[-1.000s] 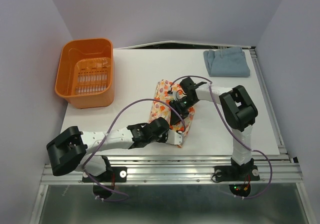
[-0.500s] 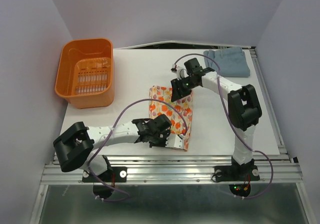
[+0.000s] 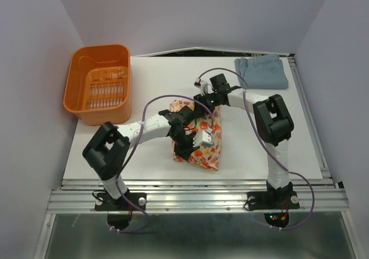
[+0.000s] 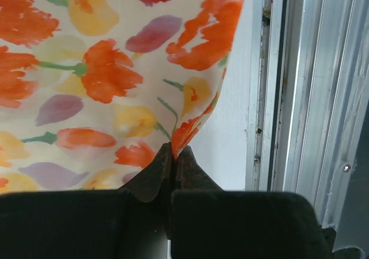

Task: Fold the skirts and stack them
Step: Fold the skirt

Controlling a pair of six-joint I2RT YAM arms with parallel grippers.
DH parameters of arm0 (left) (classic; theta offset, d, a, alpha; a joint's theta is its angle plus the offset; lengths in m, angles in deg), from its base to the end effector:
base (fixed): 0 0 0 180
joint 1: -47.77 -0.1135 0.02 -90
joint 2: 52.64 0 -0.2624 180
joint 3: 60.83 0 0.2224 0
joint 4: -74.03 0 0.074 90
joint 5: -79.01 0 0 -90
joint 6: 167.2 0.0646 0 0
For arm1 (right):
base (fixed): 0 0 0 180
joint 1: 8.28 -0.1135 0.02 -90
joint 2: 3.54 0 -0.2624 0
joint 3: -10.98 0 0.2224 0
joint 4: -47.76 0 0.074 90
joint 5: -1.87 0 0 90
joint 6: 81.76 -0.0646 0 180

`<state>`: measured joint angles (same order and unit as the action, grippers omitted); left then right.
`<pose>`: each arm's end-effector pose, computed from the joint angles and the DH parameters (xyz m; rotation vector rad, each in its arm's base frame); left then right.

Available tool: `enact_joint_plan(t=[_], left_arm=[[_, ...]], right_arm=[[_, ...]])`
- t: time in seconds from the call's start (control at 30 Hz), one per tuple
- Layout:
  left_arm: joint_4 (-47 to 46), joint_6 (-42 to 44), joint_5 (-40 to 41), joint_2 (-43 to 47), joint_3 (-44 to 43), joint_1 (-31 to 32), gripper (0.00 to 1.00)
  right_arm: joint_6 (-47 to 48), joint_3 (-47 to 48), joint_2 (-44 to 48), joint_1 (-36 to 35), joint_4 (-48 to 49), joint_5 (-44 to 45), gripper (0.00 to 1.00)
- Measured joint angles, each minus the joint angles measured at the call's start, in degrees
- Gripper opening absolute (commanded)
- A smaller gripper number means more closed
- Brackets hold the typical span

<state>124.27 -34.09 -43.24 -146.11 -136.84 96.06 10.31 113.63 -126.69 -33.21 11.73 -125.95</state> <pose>0.1718 -0.2445 0.1897 2.0196 1.7580 -0.7959 0.3830 0.2217 0.1510 -0.8424 2.3945 0.9983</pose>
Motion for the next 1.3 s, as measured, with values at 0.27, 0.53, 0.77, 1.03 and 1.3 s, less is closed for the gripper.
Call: enact_joint_plan(t=[0.27,0.53,0.77,1.03,1.3], left_arm=[[10.3,1.5,-9.8,-12.1,-13.3,-9.1,0.00],[17.5,3.1,-16.0,-20.2,-24.8,-14.8,0.00],[19.2,2.4,-16.4,-21.9,-28.7,-16.5,0.00],[17.6,0.6,-12.8,-22.0,-30.7,-18.1,0.00],[10.3,-2.4,-9.7,-21.3,-21.8,-18.3,0.00]], right_arm=[[-0.2,-6.1,0.1,0.2,8.7,-8.5,0.49],[-0.1,-8.0,0.1,0.1,9.7,-12.8,0.47],[0.5,-8.9,0.2,-0.8,8.7,-15.0,0.47],[2.8,-9.6,0.9,-1.8,5.2,-16.7,0.49],[5.2,-9.6,3.1,-2.3,-1.8,-14.3,0.51]])
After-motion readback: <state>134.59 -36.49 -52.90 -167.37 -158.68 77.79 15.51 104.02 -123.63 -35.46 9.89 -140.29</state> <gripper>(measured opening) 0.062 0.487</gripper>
